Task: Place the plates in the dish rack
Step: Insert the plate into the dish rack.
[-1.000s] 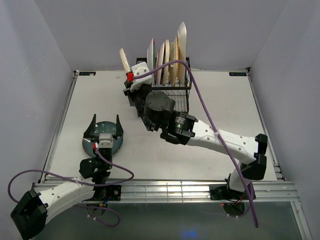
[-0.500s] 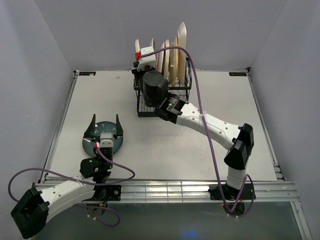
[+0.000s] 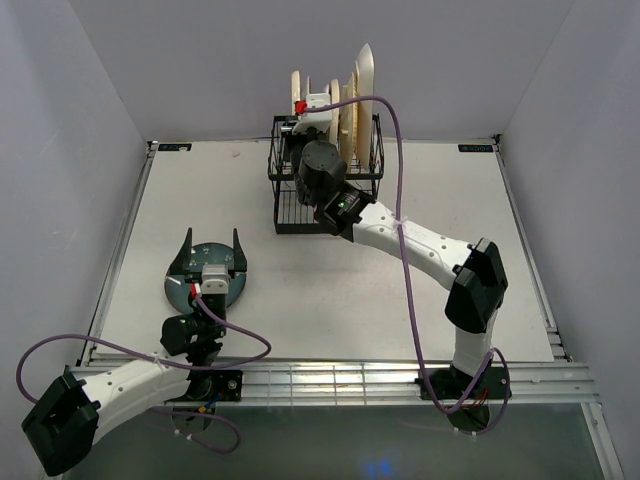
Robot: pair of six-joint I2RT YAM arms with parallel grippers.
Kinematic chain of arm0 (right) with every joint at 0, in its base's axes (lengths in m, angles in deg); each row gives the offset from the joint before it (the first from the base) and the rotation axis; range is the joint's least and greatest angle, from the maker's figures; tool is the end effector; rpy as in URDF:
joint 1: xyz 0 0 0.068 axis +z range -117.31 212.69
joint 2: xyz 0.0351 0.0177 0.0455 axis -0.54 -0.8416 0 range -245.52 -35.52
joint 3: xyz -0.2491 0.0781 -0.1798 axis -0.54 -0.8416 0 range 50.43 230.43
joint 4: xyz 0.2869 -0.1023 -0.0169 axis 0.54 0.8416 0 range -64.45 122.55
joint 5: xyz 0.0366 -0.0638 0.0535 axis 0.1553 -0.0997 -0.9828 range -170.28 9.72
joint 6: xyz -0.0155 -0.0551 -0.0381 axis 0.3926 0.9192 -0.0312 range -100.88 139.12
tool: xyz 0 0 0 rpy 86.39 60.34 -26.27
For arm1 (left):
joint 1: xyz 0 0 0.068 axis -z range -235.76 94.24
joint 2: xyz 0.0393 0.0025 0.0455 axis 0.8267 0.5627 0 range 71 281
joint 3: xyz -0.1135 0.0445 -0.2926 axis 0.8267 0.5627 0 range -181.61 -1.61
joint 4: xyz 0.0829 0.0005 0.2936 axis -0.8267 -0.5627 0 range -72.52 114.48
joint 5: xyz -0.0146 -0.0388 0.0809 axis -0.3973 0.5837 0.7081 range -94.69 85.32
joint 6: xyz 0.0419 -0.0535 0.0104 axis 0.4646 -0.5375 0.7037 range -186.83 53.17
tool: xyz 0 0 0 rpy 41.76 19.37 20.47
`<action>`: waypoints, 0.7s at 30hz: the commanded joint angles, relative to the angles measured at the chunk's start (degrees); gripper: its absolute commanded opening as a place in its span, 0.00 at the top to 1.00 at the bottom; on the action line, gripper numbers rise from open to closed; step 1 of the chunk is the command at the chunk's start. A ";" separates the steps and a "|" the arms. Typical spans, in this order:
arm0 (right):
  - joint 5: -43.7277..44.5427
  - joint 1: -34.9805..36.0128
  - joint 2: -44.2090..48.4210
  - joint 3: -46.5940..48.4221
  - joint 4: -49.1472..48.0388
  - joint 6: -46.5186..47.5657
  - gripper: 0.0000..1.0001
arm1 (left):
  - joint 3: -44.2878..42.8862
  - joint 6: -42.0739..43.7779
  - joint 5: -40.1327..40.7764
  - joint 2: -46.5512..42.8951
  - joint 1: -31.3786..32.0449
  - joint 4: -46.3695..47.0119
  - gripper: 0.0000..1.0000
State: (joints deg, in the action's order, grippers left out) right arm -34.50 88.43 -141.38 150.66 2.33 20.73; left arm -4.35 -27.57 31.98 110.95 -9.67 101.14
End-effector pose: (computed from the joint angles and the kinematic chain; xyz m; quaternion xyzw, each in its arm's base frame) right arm 0.3186 0.3971 0.4764 0.0142 0.6280 0.1337 0.7665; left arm 0.1228 -0.0797 0.2592 0.0656 0.4908 0.0829 0.8649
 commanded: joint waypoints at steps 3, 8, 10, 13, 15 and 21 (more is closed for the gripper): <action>2.82 -1.08 1.45 -0.46 -15.35 0.68 0.92 | 1.34 0.37 0.07 0.49 -0.38 2.79 0.02; 4.05 -1.43 -0.57 -0.38 -17.38 1.91 0.92 | 1.34 0.37 -0.01 0.57 -0.38 2.70 0.02; 4.40 -1.52 -2.23 0.58 -17.47 3.05 0.92 | 1.34 0.46 -0.01 0.75 -0.38 2.70 0.02; 4.84 -1.52 -3.99 2.43 -17.47 4.45 0.92 | 1.34 0.55 -0.01 0.84 -0.47 2.97 0.02; 5.28 -1.61 -4.70 3.66 -16.95 4.63 0.92 | 1.42 0.55 -0.01 0.75 -0.47 3.05 0.02; 8.27 -1.61 -8.48 7.78 -16.24 7.18 0.92 | 1.42 0.46 0.07 0.66 -0.56 2.96 0.02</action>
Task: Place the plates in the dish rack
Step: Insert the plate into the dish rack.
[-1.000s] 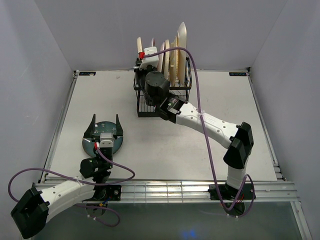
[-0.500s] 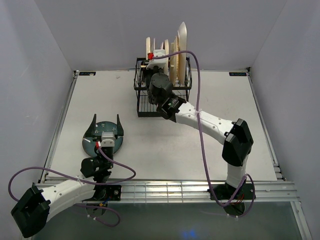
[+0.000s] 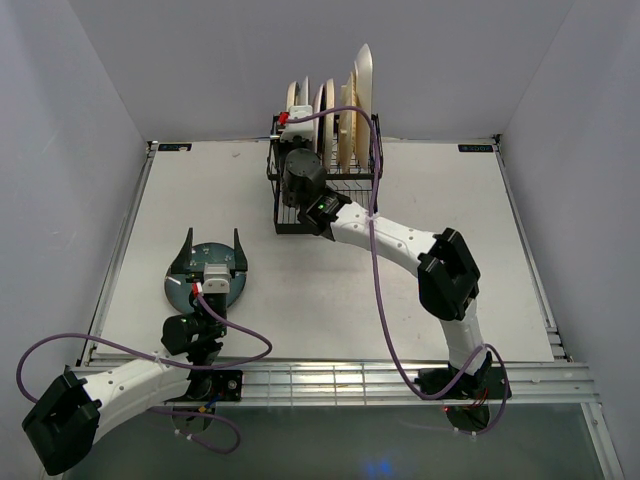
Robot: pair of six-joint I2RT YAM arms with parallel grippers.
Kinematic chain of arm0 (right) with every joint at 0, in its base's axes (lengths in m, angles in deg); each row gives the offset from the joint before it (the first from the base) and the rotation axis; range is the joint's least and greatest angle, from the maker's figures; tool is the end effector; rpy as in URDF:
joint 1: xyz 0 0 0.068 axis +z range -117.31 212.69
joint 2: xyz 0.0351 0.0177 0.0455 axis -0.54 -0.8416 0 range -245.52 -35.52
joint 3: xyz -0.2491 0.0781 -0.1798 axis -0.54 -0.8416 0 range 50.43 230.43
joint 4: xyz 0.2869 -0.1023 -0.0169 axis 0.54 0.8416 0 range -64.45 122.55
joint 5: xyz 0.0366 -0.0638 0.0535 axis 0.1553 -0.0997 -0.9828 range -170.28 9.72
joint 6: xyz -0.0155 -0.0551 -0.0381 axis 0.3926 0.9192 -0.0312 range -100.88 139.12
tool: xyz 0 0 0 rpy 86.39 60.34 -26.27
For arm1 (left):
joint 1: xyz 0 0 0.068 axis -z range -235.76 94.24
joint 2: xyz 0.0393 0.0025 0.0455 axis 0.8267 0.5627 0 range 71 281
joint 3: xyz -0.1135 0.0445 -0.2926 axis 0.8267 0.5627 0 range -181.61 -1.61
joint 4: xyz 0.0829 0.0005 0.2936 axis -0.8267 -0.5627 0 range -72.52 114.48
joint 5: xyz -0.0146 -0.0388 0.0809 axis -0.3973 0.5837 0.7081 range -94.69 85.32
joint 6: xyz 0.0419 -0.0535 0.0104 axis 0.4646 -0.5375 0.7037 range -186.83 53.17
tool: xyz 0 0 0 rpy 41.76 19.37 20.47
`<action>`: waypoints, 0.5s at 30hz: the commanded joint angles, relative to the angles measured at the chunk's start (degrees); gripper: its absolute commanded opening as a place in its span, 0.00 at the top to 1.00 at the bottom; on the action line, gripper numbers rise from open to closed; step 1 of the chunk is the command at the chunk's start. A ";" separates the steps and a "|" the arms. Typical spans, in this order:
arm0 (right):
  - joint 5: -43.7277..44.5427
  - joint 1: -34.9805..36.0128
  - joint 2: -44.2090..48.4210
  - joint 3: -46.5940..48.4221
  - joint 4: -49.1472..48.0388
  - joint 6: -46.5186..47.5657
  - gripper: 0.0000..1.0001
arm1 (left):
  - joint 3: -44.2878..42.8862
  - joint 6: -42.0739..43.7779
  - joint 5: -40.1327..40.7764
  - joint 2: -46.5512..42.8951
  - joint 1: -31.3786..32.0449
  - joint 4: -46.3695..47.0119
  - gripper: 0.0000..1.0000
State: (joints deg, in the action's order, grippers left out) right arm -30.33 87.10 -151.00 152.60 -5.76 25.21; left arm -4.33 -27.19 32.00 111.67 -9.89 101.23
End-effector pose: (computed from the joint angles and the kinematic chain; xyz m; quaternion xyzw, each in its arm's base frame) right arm 0.3573 0.4262 0.4182 0.0266 0.6324 0.0737 0.7707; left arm 0.1242 -0.0804 0.2577 0.0700 0.4938 0.0893 0.8621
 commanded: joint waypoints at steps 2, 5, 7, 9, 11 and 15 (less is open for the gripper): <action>4.10 -0.27 0.70 5.67 -8.50 2.62 0.92 | 1.32 0.18 0.05 -0.15 -0.34 2.88 0.02; 4.10 -0.36 0.70 5.50 -8.94 2.35 0.92 | 1.40 0.18 0.05 -0.24 -0.34 2.70 0.02; 4.01 -0.54 0.78 5.41 -8.77 2.00 0.92 | 1.31 0.18 0.05 -0.15 -0.34 2.70 0.02; 3.75 -0.97 1.05 5.41 -7.98 0.43 0.90 | 1.32 0.26 0.05 -0.24 -0.34 2.79 0.02; 3.66 -1.41 1.57 4.71 -7.10 -0.55 0.85 | 1.40 0.09 0.05 -0.32 -0.34 2.62 0.02; 3.04 -2.38 2.54 3.30 -6.13 -2.83 0.71 | 1.23 0.00 0.05 -0.24 -0.34 2.18 0.02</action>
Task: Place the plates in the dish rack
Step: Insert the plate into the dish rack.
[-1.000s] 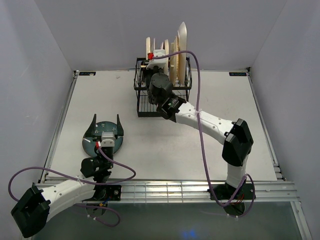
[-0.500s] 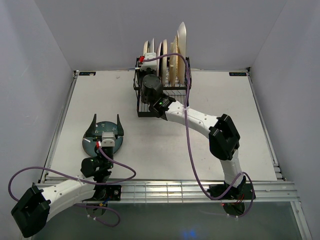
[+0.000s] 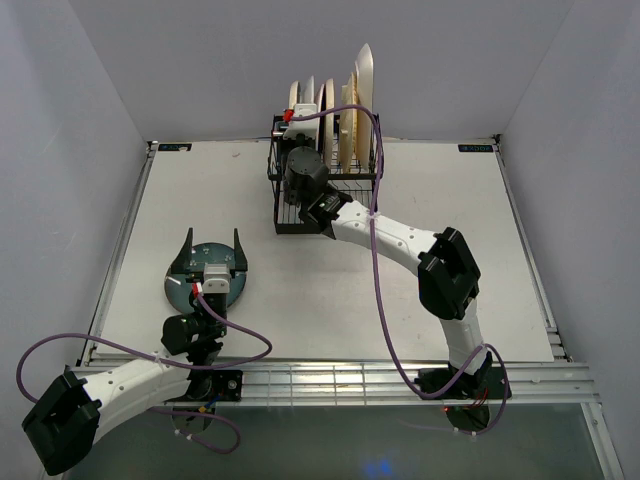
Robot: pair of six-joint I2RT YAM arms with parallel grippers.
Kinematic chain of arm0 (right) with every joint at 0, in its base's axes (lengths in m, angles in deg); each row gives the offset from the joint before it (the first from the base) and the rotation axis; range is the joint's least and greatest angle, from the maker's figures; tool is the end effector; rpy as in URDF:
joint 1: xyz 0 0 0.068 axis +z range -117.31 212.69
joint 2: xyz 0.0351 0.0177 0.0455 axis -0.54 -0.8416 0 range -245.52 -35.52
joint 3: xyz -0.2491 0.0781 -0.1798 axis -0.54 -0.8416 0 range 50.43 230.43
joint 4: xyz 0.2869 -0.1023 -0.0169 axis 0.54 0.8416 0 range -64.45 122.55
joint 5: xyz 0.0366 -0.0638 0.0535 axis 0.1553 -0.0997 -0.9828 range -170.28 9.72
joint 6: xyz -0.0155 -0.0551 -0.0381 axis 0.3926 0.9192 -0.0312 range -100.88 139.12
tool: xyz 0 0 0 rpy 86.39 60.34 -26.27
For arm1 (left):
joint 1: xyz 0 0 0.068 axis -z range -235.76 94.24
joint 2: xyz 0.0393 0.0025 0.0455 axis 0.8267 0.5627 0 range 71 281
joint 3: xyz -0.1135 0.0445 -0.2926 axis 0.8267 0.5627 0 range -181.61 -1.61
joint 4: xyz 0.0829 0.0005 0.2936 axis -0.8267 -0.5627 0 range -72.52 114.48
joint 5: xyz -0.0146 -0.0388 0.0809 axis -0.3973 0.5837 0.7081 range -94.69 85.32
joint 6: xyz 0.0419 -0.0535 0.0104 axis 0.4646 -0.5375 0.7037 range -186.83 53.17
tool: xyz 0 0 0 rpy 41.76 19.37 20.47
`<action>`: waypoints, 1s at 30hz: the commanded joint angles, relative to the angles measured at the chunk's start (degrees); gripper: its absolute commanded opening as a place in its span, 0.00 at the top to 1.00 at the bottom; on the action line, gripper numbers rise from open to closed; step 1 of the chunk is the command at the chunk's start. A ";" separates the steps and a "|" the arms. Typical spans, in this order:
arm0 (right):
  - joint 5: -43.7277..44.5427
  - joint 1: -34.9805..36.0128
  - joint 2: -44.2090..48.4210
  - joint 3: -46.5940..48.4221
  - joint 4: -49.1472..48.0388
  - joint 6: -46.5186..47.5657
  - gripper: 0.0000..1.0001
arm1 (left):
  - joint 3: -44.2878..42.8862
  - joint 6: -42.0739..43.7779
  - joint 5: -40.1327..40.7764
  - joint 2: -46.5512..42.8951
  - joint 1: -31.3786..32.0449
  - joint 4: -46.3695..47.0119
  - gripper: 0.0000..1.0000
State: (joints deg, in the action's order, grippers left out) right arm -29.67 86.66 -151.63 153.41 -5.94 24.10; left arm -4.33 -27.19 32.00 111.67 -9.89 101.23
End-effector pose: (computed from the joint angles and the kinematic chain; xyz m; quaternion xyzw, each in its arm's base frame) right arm 0.3623 0.4252 0.4181 0.0414 0.6312 0.0763 0.7708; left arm 0.1242 -0.0804 0.2577 0.0700 0.4938 0.0893 0.8621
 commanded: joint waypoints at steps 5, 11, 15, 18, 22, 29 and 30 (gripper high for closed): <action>2.12 -2.30 4.49 0.82 -5.95 -2.43 0.67 | 1.23 -0.09 -0.04 0.20 -0.34 2.35 0.02; 1.95 -2.21 5.90 -0.67 -6.13 -2.51 0.55 | 1.23 0.09 -0.04 0.29 -0.43 2.26 0.02; 1.69 -2.30 6.69 -1.20 -6.04 -2.42 0.50 | 1.14 -0.09 -0.12 0.29 -0.43 2.18 0.02; 1.51 -2.21 7.22 -1.55 -5.96 -2.16 0.48 | 1.14 -0.26 -0.04 0.38 -0.43 2.18 0.02; 0.02 -1.95 8.18 -1.21 -4.03 -1.38 0.45 | 1.14 -0.61 -0.04 0.29 -0.60 2.00 0.02; 2.30 3.58 11.78 -5.14 -11.55 12.58 0.44 | -0.35 -4.30 -0.12 -0.41 -2.79 -3.18 0.02; 2.13 4.20 12.40 -6.64 -11.67 13.48 0.43 | -0.62 -4.74 -0.39 -0.58 -3.15 -3.71 0.02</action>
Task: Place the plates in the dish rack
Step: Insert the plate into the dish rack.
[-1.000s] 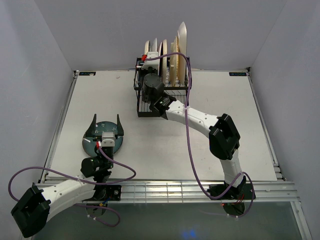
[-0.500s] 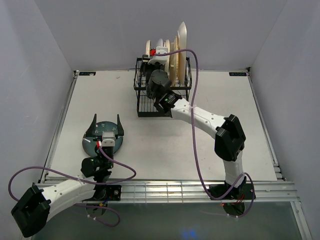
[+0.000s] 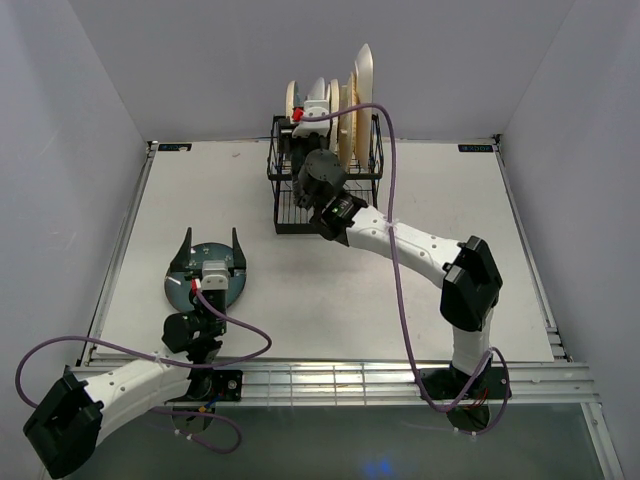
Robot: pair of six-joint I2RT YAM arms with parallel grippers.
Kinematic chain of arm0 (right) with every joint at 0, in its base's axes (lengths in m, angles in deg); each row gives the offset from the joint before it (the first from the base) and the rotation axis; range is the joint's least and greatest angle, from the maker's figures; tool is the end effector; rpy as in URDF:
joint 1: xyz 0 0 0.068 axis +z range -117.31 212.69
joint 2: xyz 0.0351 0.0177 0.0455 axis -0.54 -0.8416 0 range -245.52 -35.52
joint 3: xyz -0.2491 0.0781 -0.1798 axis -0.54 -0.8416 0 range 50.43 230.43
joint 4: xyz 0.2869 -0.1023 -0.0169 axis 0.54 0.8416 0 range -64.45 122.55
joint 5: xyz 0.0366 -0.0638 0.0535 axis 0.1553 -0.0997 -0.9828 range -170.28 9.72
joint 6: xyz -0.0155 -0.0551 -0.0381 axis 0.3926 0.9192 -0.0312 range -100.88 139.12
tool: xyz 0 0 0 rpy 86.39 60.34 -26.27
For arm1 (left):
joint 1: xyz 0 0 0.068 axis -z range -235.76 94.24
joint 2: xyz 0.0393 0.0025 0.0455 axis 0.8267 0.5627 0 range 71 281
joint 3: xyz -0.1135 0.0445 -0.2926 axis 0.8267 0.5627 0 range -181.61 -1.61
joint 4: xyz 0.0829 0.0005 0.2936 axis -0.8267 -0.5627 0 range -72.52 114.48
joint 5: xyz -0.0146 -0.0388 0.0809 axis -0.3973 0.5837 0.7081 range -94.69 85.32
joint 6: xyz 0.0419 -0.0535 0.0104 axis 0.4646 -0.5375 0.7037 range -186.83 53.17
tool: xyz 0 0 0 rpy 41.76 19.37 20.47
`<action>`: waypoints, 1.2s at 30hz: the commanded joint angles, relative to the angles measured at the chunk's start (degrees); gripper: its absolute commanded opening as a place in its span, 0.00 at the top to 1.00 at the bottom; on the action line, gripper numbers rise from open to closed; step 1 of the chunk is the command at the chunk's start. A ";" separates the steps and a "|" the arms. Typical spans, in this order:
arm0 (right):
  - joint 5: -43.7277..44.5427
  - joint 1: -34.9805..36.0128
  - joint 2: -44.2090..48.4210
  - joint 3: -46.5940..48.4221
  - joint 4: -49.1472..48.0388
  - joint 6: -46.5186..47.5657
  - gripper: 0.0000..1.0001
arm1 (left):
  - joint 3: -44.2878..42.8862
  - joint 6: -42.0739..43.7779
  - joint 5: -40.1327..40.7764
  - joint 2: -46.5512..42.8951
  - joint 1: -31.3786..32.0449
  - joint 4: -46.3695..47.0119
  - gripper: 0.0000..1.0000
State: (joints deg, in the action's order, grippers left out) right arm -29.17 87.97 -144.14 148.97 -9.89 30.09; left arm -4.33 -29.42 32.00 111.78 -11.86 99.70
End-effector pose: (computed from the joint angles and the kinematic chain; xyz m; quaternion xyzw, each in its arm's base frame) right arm 0.3284 0.3981 0.4615 0.0417 0.6032 0.0739 0.7931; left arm 0.1285 -0.0776 0.2550 0.0613 0.5040 0.0917 0.8566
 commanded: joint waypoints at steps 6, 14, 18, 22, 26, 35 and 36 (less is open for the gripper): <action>4.69 7.90 13.14 -10.80 -15.14 14.77 0.44 | -2.11 -7.78 -2.05 -3.06 -5.13 -8.94 0.02; 9.26 16.07 23.80 -32.87 -30.03 23.04 0.43 | -3.69 -10.07 -3.20 -10.09 -8.92 -19.92 0.02; 12.16 18.89 27.57 -41.48 -34.60 25.34 0.42 | -7.38 -13.40 -4.08 -16.77 -9.80 -34.32 0.02; 11.56 20.73 31.35 -51.24 -33.74 22.63 0.42 | -11.95 -17.10 -7.50 -22.13 -9.89 -48.56 0.02; 7.26 21.62 35.92 -60.29 -27.85 14.19 0.39 | -13.54 -17.90 -8.83 -23.98 -9.97 -55.71 0.02; -8.12 22.23 36.29 -74.71 -26.33 11.71 0.21 | -12.13 -17.72 -6.98 -23.73 -10.06 -56.15 0.02; -9.44 22.41 34.54 -75.42 -27.48 12.58 0.19 | -12.05 -17.81 -6.72 -22.24 -10.15 -56.24 0.02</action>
State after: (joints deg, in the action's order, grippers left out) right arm -32.71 109.55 -107.39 75.47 -33.63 42.43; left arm -16.63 -46.60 24.88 87.71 -21.54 45.32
